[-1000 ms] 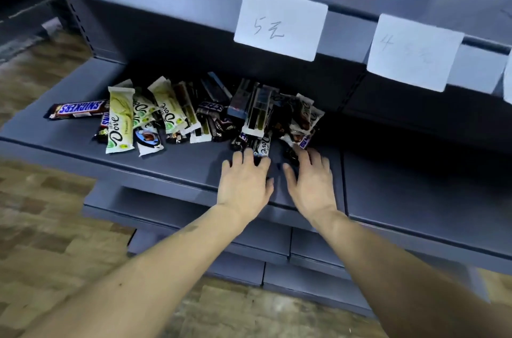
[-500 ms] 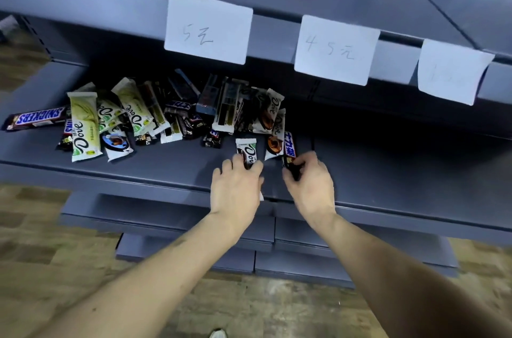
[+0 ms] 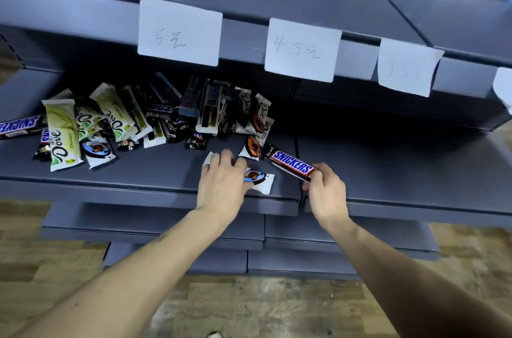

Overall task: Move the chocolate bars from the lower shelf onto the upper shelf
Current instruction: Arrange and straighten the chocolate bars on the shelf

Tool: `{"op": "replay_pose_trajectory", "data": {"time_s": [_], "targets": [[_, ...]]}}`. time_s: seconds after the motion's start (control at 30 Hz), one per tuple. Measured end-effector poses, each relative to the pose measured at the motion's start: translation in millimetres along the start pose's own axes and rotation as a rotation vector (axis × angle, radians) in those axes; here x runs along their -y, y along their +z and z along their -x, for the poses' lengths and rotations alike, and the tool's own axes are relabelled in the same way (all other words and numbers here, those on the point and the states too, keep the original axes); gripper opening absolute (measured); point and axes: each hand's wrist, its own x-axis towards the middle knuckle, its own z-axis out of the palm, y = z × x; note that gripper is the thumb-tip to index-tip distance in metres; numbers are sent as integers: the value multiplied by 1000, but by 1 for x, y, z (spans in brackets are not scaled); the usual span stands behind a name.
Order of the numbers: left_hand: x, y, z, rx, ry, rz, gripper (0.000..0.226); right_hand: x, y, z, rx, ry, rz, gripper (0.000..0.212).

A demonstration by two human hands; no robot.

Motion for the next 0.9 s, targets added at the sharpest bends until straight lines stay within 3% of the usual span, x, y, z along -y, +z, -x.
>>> {"op": "replay_pose_trajectory", "data": {"time_s": [0.17, 0.33, 0.47, 0.57, 0.9], "targets": [[16, -4, -2, 45, 82, 47, 37, 1, -4, -1, -1, -30, 39, 25], [40, -6, -4, 90, 126, 126, 54, -6, 1, -5, -26, -103, 146, 28], [48, -11, -10, 146, 132, 137, 58, -6, 3, -2, 10, -209, 356, 39], [51, -14, -13, 159, 174, 128, 55, -2, 5, -3, -6, -233, 514, 33], [55, -28, 3, -55, 364, 137, 53, 3, -6, -4, -143, -442, 799, 32]]}}
